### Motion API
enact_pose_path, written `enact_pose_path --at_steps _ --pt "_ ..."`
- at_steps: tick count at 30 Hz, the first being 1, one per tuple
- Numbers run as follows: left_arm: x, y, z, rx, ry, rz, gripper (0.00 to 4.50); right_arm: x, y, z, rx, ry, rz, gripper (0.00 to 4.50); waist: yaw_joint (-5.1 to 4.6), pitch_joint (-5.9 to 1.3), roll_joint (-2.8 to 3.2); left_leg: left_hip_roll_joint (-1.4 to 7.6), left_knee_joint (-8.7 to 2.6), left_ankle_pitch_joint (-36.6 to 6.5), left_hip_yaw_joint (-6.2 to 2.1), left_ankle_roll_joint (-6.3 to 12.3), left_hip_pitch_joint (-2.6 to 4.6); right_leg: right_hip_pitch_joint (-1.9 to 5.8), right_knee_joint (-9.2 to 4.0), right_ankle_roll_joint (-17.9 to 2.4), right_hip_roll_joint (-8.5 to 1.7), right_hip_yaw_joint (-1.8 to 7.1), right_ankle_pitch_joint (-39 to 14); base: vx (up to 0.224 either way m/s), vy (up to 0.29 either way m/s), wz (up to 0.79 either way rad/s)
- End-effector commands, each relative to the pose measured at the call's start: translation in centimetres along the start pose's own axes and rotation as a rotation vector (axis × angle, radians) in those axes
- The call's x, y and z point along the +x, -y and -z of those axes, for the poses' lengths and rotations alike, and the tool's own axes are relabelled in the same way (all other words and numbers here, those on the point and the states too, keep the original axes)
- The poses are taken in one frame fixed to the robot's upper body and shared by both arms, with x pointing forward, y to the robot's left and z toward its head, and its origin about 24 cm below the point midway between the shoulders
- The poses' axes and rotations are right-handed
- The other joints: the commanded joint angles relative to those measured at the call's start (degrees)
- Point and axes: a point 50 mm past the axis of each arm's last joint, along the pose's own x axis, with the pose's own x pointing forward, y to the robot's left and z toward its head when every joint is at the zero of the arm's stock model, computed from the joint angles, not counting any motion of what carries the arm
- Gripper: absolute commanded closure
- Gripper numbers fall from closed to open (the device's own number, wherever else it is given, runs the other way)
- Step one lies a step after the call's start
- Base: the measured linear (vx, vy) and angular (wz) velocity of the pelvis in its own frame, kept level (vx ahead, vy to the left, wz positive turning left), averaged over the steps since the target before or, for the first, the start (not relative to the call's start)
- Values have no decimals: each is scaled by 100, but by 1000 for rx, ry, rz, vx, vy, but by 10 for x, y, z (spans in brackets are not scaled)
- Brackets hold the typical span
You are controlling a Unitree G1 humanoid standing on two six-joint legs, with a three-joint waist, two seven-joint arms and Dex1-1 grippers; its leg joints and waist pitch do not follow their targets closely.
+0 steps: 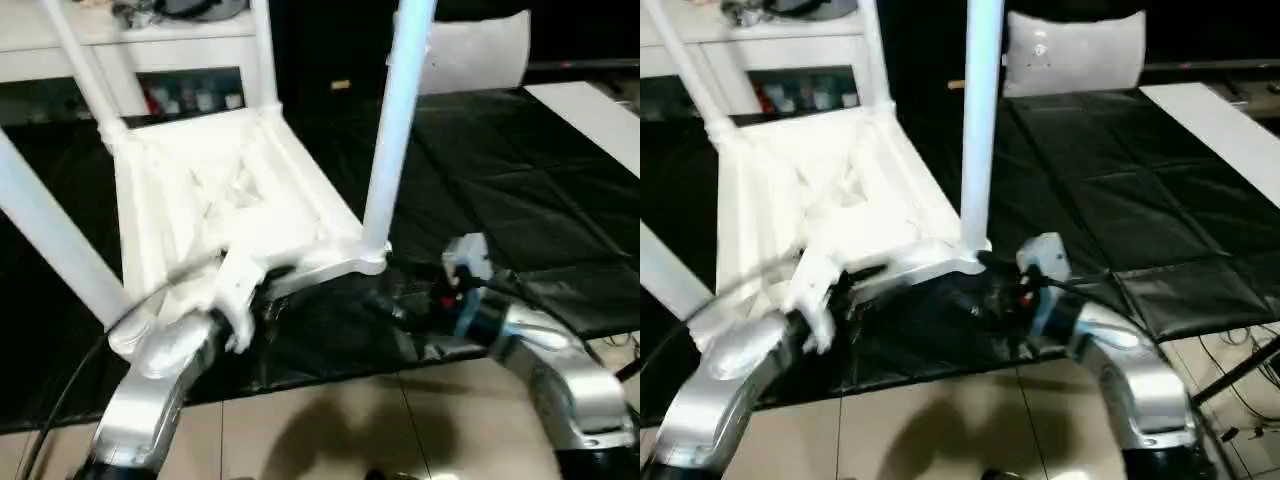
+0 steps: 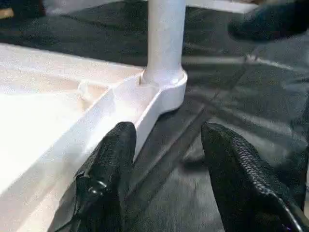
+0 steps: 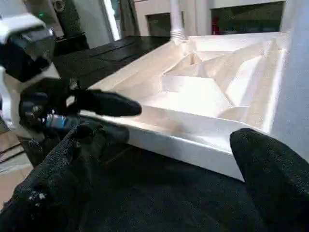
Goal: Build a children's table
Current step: Rotate table base
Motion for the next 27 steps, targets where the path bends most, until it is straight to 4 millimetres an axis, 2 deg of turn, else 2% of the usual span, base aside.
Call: enact_pose_path --at_steps 1,2,3,4,5,6,8,10,11,12,13,14,16,17,18,19,20,22,23,24,25,27 --pt "-5 -2 -4 15 9 -20 176 6 1 -5 -16 23 1 0 -59 -207 7 -52 -361 -1494 45 488 -51 327 -689 648 -232 156 -3456 0 0 0" --pt "-12 -4 2 10 -21 -39 174 16 1 -8 -18 50 8 0 -64 -207 19 -49 -351 -1568 45 480 -6 302 -717 668 -232 151 -3500 0 0 0" --pt "-14 -5 4 9 -28 -42 160 18 1 -8 -18 55 8 0 -112 -209 36 -19 -382 -1688 5 457 -26 346 -698 624 -245 130 -3432 0 0 0" --pt "-18 -7 9 6 -50 -50 145 24 0 -10 -16 71 9 0 -180 -202 50 16 -412 -1850 -31 459 -60 386 -688 664 -239 120 -3384 0 0 0" --pt "-25 -12 17 -8 -77 -63 134 32 2 -12 -23 83 19 0 -213 -207 59 29 -420 -1925 -50 461 -48 388 -680 666 -255 140 -3314 0 0 0" --pt "-25 -12 17 -8 -77 -63 131 32 2 -12 -23 83 19 0 -233 -190 70 27 -428 -1964 -53 455 -49 381 -686 649 -259 145 -3327 0 0 0" --pt "-35 -23 30 -45 -114 -78 114 43 8 -17 -22 110 59 0 -317 -169 76 -30 -400 -2139 -51 430 -1 341 -724 641 -271 124 -3543 0 0 0" --pt "-42 -27 38 -66 -139 -60 91 50 15 -22 -9 137 99 0 -354 -169 76 -24 -405 -2134 -67 410 -29 378 -709 647 -294 120 -3545 0 0 0" --pt "-43 -27 38 -67 -143 -57 87 50 16 -22 -7 141 102 0 -353 -165 101 18 -438 -2151 -84 410 0 365 -690 532 -322 173 -3428 0 0 0" --pt "-47 -29 47 -85 -171 -27 87 53 23 -26 0 158 135 0 -337 -151 114 19 -447 -2165 -92 404 0 358 -684 499 -341 185 -3430 0 0 0" --pt "-48 -30 57 -111 -202 5 76 55 31 -28 0 170 176 0 -354 -164 109 7 -446 -2158 -90 391 6 362 -668 440 -347 198 -3392 0 0 0" --pt "-48 -31 62 -120 -215 18 62 55 35 -30 2 176 192 0 -367 -165 116 -4 -450 -2077 -88 396 -23 379 -637 413 -340 216 -3313 0 0 0" --pt "-48 -31 64 -126 -222 28 46 55 39 -31 2 182 207 0 -360 -180 122 -18 -442 -1933 -83 397 -22 378 -619 373 -355 237 -3205 0 0 0" --pt "-49 -31 67 -137 -230 43 43 55 45 -33 -2 193 242 0 -324 -190 115 24 -465 -1782 -86 402 -16 377 -591 221 -384 276 -3040 0 0 0" --pt "-49 -31 67 -139 -231 49 36 55 48 -34 -2 197 254 0 -312 -181 113 19 -465 -1755 -79 414 -22 366 -575 161 -377 286 -3005 0 0 0" --pt "-52 -32 69 -154 -243 86 24 50 64 -38 -2 216 360 0 -301 -182 103 23 -471 -1699 -79 406 -28 376 -553 114 -378 299 -2952 0 0 0" --pt "-53 -32 69 -158 -246 99 12 48 70 -40 -2 222 395 0 -264 -188 78 34 -485 -1570 -74 402 -34 372 -498 -21 -386 348 -2843 0 0 0" --pt "-53 -32 69 -162 -249 116 5 43 81 -43 -7 224 459 0 -249 -185 84 30 -479 -1479 -53 410 -23 352 -479 -117 -391 378 -2776 0 0 0" --pt "-52 -33 68 -164 -245 117 2 40 86 -44 -14 221 492 0 -203 -197 84 36 -471 -1288 -33 429 -22 356 -434 -213 -380 405 -2606 0 0 0" --pt "-52 -32 68 -165 -240 118 2 39 88 -44 -15 221 502 0 -188 -181 78 37 -474 -1282 -19 448 -26 341 -436 -223 -376 421 -2622 0 0 0" --pt "-54 -30 66 -171 -217 123 2 34 97 -46 -21 221 553 0 -186 -170 58 36 -484 -1350 -26 437 -55 361 -412 -233 -393 411 -2767 0 0 0" --pt "-56 -28 65 -187 -197 137 2 28 107 -49 -28 224 618 0 -180 -142 35 7 -471 -1533 -1 406 -33 339 -486 -84 -379 389 -3183 0 0 0"
